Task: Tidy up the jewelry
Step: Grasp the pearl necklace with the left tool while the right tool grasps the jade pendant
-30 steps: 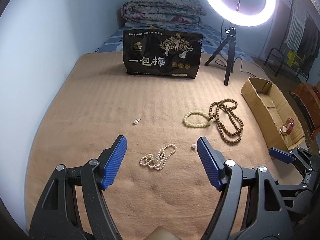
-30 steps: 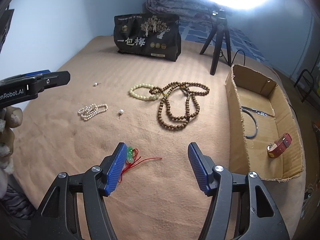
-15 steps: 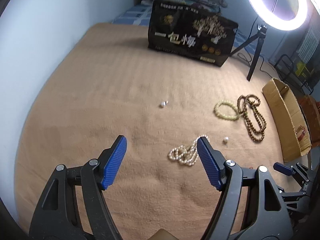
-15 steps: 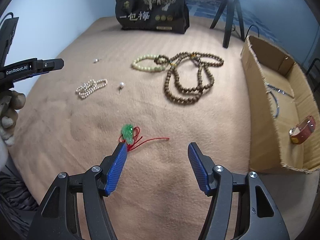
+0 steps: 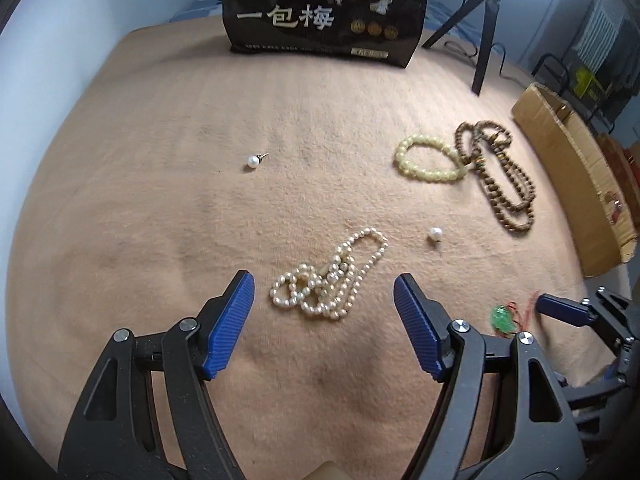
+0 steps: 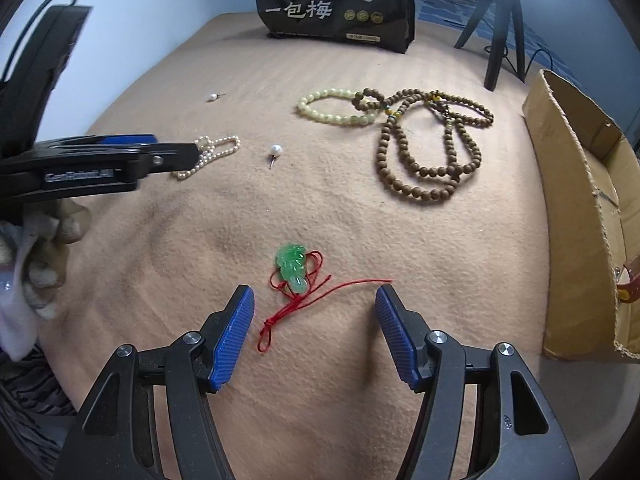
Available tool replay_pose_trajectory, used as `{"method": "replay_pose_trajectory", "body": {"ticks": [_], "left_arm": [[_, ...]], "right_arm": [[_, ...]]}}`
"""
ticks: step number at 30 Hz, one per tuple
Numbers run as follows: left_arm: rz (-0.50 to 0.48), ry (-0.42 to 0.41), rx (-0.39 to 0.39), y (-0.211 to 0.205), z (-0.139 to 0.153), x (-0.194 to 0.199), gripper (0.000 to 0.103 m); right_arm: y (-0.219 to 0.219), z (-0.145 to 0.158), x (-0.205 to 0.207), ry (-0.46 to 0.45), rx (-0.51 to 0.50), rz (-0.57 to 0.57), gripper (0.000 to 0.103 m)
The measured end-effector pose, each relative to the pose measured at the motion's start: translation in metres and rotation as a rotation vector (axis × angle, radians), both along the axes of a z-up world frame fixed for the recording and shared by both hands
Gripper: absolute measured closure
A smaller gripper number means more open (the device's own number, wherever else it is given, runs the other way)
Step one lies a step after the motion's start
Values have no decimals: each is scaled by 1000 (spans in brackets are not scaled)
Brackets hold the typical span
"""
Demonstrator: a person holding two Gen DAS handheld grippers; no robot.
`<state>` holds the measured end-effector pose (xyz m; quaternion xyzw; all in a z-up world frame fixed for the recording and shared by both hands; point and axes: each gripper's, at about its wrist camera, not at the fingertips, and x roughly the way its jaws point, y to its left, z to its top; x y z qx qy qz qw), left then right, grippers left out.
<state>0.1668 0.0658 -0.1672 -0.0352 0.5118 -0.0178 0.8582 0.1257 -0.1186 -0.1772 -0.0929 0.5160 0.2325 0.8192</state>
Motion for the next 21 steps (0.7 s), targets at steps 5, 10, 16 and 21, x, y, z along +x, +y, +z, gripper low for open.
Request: {"method": "replay_pose_trajectory", "body": {"ticks": [5,10,16,21], "left_arm": [[-12,16,54,-2,-14,11,35],[-24,-2,78,-6,-14,13,44],[-53,-12,95,-17,-12,12,77],[-80,2,97,-22,-9,10,92]], "right_arm": [[6,-3,3,-7,-15,4,40],[12,-4,7,-20,-28,8,42],[20,-4,6,-48,-78,23,68],[19,-3,5,-41,-80,26,90]]}}
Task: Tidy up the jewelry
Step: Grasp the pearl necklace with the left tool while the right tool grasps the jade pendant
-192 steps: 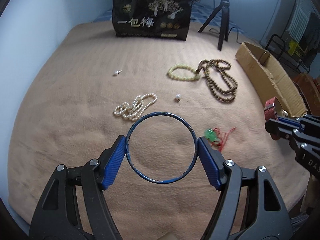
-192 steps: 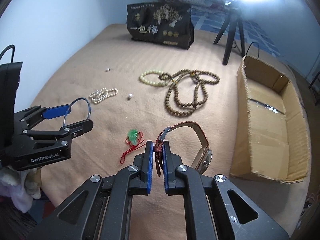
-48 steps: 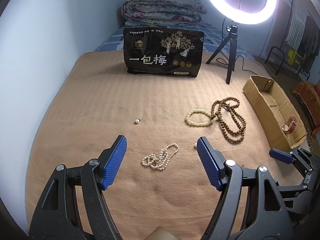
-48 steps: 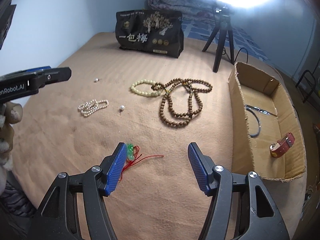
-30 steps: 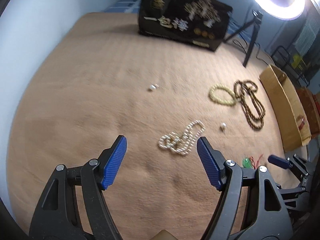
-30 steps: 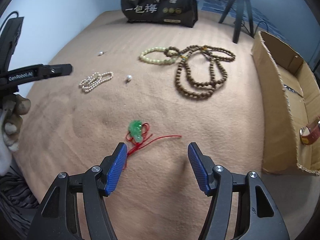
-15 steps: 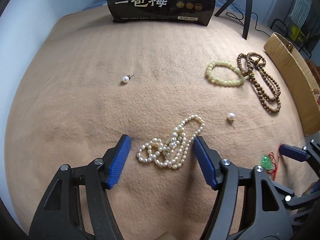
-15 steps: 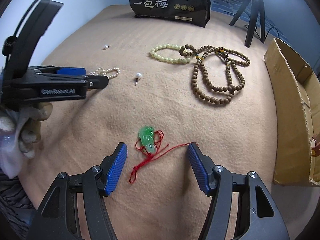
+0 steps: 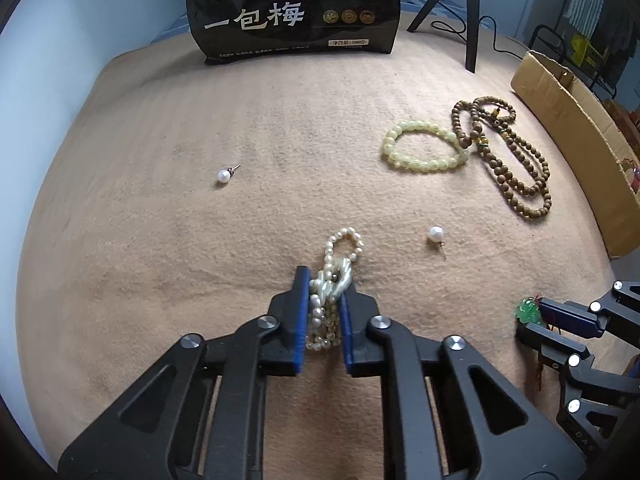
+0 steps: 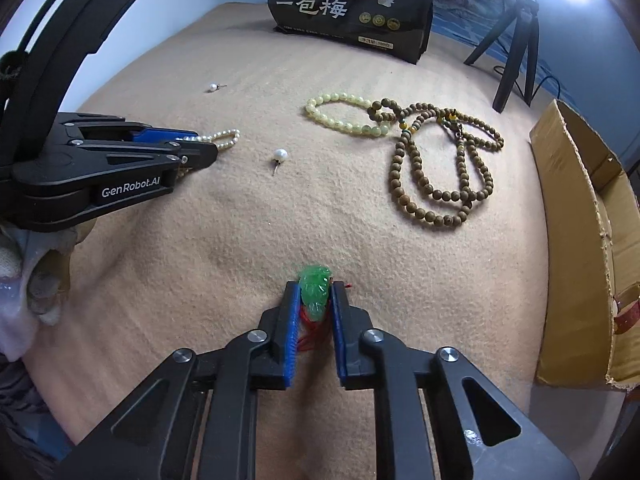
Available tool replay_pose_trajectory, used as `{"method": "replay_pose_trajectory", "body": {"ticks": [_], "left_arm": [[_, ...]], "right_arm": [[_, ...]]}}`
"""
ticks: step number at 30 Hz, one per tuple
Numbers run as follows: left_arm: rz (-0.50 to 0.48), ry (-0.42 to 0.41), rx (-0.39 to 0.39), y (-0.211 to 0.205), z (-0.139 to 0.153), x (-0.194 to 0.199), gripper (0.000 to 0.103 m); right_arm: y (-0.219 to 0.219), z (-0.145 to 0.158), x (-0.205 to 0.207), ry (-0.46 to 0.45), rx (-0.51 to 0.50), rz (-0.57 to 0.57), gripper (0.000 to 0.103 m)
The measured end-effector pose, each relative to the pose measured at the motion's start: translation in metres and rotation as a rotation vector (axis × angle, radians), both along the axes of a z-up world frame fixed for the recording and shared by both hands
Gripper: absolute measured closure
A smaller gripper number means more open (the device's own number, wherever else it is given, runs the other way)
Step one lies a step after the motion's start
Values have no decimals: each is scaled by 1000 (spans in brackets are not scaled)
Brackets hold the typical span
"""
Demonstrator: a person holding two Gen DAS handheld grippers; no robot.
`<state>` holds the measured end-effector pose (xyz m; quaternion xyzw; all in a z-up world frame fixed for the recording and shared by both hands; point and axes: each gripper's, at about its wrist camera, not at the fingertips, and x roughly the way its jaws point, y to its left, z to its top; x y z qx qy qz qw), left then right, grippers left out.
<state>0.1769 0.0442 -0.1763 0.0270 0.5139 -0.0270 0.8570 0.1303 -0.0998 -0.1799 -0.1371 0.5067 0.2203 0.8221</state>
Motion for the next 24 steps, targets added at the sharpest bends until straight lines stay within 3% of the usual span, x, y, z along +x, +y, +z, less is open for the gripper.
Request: {"method": "replay_pose_trajectory", "body": {"ticks": [8,24], "left_arm": [[27,-28,-41,9,18,-5,94],[16,-158,-118,-4,81,-22,94]], "right_arm": [[-6,8,0,-15,20,-12,91],[-38,59,-5,-99,92,-59,91]]}}
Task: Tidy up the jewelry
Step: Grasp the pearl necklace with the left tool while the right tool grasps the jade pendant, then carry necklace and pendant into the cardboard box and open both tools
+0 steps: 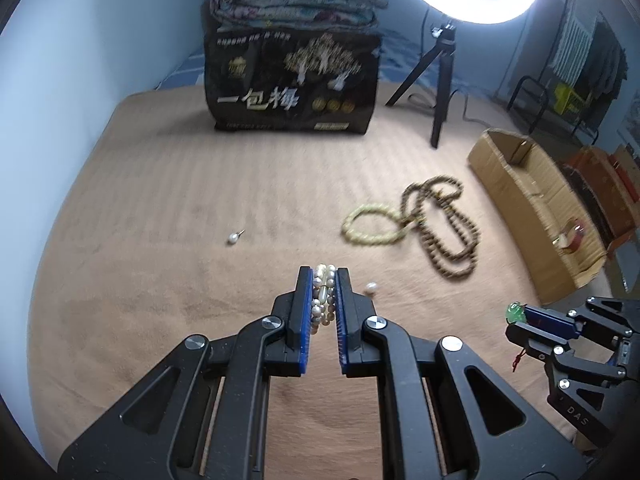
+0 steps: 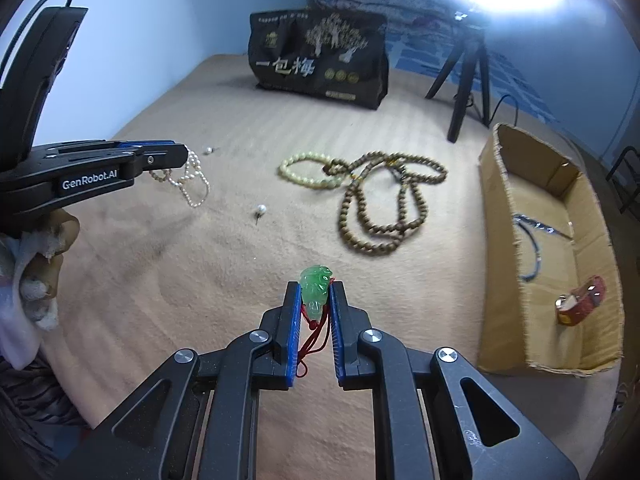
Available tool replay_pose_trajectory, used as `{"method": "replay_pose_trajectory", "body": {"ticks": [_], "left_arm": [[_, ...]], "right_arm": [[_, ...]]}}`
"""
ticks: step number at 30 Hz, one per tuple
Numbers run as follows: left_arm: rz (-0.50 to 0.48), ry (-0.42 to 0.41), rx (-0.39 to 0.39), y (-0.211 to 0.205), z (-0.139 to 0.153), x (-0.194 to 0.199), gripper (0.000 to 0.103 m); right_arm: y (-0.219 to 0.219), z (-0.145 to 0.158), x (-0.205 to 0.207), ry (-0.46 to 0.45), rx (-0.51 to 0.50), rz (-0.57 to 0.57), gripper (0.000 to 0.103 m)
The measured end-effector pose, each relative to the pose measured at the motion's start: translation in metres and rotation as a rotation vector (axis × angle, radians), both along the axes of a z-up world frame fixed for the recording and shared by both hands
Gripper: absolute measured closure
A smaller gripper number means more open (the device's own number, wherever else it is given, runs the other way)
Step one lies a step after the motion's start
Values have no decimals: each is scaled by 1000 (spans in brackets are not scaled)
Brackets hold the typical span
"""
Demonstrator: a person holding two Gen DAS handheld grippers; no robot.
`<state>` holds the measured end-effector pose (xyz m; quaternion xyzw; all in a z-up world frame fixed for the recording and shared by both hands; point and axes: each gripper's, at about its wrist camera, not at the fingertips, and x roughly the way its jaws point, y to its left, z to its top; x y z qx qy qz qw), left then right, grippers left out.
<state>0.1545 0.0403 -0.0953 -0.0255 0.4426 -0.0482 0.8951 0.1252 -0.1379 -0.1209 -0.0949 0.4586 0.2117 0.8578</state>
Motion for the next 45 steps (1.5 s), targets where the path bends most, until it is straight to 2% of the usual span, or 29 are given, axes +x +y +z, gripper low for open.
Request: {"method": "replay_pose_trajectory", "body": {"ticks": [15,28,36,45], "left_arm": [[-104,-90,-57,-59,50,2,94],[-239,-159,-112,-151,86,36,94],[-310,-167,-113,-204,85,61,94],[-337,-133,-114,-246,66,88,94]], "right_arm": [[-73,45,-1,-63,16,-118,91],[-162,64,6,-101,13,-272,91],[-192,60,16,-94,12,-329,91],[-206,50,27,-77,11,-343,91]]}}
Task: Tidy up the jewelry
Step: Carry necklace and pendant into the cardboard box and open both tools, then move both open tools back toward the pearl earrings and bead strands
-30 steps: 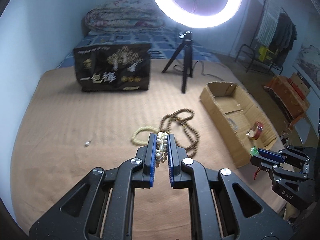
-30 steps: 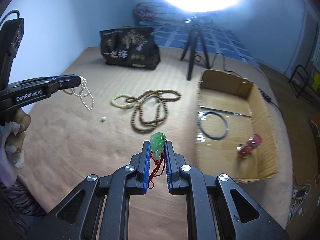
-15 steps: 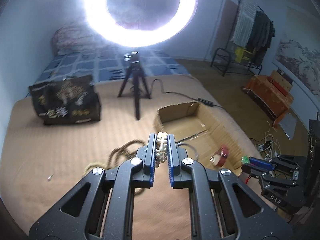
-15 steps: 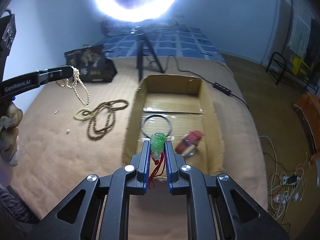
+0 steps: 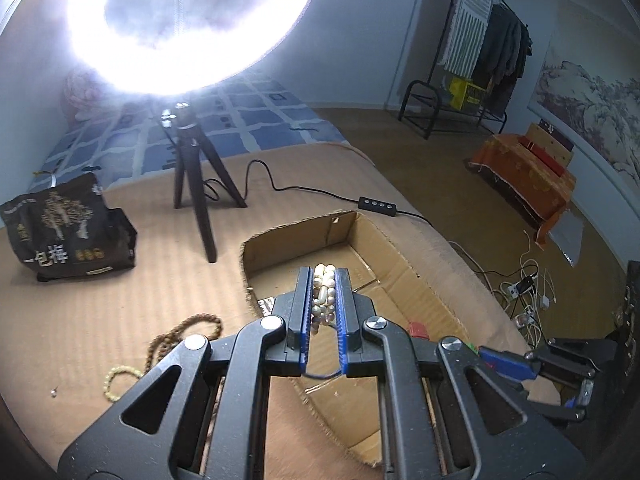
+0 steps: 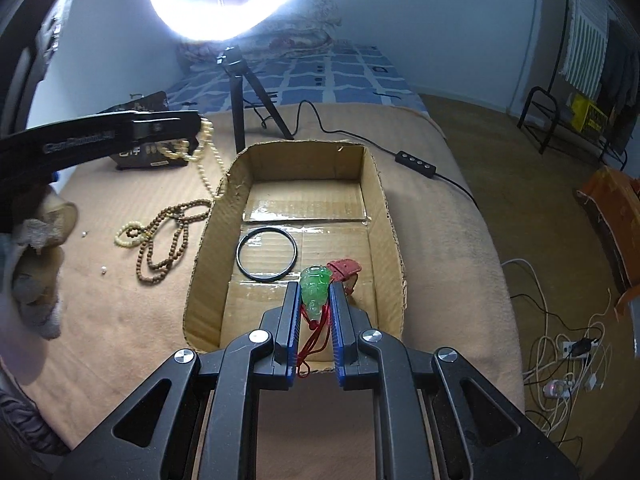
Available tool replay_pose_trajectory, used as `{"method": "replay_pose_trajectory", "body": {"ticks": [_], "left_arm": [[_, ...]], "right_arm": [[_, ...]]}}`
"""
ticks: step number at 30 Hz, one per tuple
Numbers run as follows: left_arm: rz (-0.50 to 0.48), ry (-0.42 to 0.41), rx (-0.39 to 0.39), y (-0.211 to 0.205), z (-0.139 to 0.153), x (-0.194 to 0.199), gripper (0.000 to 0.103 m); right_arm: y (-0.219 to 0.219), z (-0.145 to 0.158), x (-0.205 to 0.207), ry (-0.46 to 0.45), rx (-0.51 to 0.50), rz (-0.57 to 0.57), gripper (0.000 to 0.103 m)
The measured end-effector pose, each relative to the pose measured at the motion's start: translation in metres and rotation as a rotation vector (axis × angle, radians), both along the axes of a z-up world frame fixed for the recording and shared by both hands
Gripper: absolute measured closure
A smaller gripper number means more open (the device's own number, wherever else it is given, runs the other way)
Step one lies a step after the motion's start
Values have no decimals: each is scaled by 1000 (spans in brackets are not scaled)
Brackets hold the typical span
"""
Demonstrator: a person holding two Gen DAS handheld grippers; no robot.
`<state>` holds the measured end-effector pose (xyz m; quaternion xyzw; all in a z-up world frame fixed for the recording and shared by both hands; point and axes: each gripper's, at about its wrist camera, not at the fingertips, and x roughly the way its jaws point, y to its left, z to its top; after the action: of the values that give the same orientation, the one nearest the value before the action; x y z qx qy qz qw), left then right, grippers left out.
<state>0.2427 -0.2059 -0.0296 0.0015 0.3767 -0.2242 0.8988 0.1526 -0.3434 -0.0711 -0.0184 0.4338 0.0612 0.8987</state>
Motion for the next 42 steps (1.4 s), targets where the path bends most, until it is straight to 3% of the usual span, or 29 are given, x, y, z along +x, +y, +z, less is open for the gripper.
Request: {"method": "replay_pose_trajectory", "body": {"ticks": [8,18,19,20,22,26,35,40,42], "left_arm": [[2,39,0,-13,-15,12,94],[-18,20,20,-19,-11,8,94],[-17,21,24,-19,-10,8,87],[-17,21,22,-19,-10,7,73],[-8,9,26,-18,-7,6,64],[-6,11,30,-15,0,4,64],[44,-77,32,13,43,-25,64],[76,-119,45,43,62,-47,64],[91,-125,51,59,66,-53,64]], "right_arm": [[1,-7,6,15,-1,6,91],[4,-10,9,28,1,12,90],[4,-10,9,29,0,13,89],[5,-10,9,28,2,15,87],[6,-9,8,23,3,15,70],[5,-6,6,8,7,7,67],[14,15,-11,-38,7,-3,67],[25,31,-28,-82,4,2,52],[31,37,-35,-95,10,7,52]]}}
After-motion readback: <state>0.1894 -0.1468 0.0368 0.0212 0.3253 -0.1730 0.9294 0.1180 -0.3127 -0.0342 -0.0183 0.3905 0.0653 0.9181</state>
